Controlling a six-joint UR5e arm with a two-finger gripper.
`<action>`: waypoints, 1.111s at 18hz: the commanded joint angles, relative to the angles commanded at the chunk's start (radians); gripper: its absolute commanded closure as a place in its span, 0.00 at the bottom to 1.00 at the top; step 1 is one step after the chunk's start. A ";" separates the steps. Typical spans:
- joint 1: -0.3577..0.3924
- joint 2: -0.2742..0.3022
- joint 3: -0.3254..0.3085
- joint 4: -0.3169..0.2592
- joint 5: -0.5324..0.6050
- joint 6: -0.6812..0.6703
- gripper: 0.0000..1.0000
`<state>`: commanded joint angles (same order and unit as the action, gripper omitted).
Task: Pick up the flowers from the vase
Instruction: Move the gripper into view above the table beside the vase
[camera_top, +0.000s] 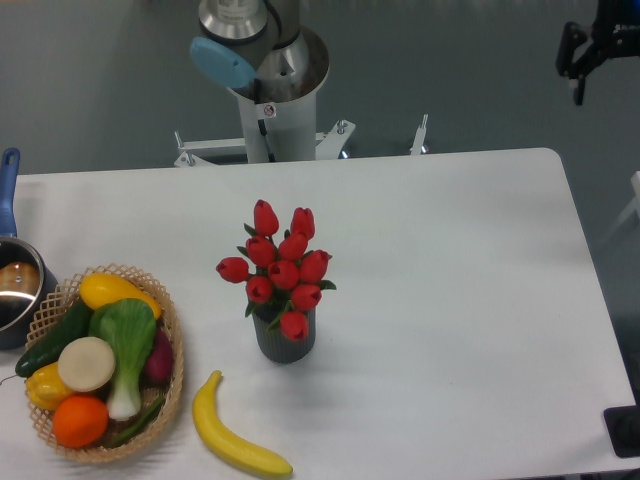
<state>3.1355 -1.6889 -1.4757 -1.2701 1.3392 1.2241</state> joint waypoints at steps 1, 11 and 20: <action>-0.003 0.002 0.000 0.000 0.000 0.000 0.00; -0.026 -0.032 -0.052 0.092 -0.143 -0.012 0.00; -0.100 -0.020 -0.236 0.262 -0.222 -0.032 0.00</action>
<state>3.0358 -1.7089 -1.7116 -1.0082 1.1169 1.1918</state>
